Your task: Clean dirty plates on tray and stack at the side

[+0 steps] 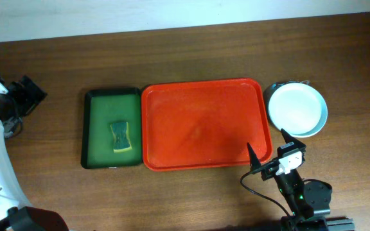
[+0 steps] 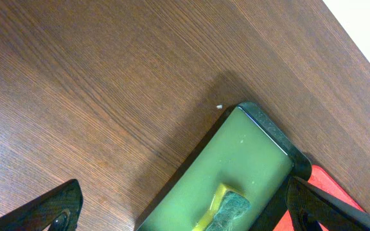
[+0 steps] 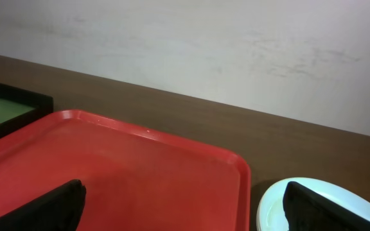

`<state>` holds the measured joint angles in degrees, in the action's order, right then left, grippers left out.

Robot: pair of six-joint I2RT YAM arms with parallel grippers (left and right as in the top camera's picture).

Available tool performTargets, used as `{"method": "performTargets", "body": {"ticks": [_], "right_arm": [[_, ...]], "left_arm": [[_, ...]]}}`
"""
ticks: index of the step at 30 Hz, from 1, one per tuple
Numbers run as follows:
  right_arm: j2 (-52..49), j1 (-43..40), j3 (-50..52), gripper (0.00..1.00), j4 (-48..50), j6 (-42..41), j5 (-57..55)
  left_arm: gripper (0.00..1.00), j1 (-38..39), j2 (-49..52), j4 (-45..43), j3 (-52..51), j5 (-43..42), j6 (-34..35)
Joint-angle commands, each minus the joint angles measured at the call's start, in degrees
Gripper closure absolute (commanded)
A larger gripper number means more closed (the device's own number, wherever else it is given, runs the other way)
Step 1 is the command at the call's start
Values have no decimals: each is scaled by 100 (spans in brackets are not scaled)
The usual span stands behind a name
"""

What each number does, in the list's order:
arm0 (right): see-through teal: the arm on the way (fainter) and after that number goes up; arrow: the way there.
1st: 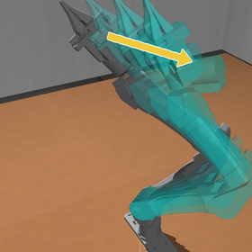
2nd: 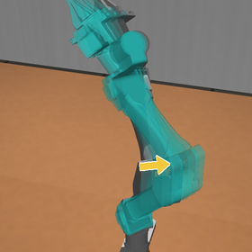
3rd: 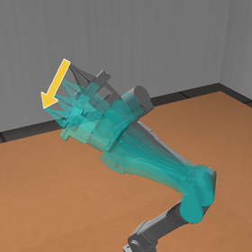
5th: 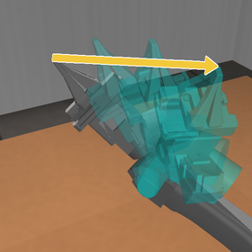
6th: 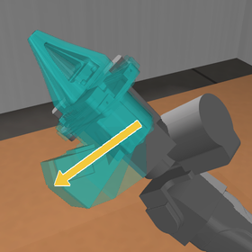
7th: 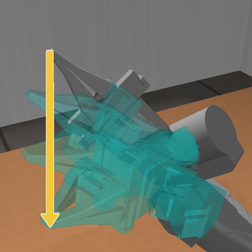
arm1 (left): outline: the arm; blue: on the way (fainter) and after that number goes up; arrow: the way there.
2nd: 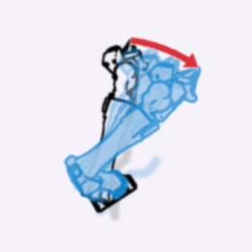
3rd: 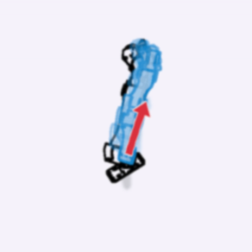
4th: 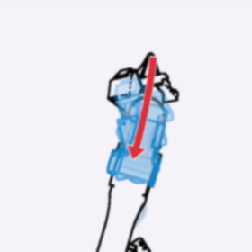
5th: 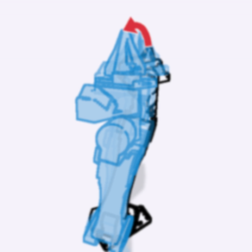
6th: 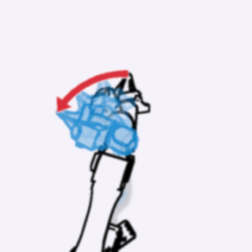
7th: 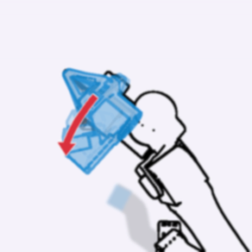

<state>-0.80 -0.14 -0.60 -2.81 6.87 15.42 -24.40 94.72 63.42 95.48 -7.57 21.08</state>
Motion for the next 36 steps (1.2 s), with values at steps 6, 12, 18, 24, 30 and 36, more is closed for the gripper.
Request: {"method": "performTargets", "body": {"ticks": [6, 12, 18, 24, 30, 36], "right_arm": [[44, -26, 28, 2, -39, -2, -90], [44, -26, 28, 2, -39, -2, -90], [44, -26, 28, 2, -39, -2, -87], [44, -26, 28, 2, -39, -2, -90], [44, -26, 28, 2, -39, -2, -90], [44, -26, 28, 2, -39, -2, -90]], "left_arm": [[1, -15, -83, -9, 105, -57, 76], [1, -15, -177, -7, 105, -57, 76], [1, -15, -2396, -9, 105, -57, 76], [1, -13, -4518, 37, 103, -57, 76], [1, 981, -5608, 503, -566, 17, 72], [1, 1633, -7326, -741, -3709, 26, 157]]}}
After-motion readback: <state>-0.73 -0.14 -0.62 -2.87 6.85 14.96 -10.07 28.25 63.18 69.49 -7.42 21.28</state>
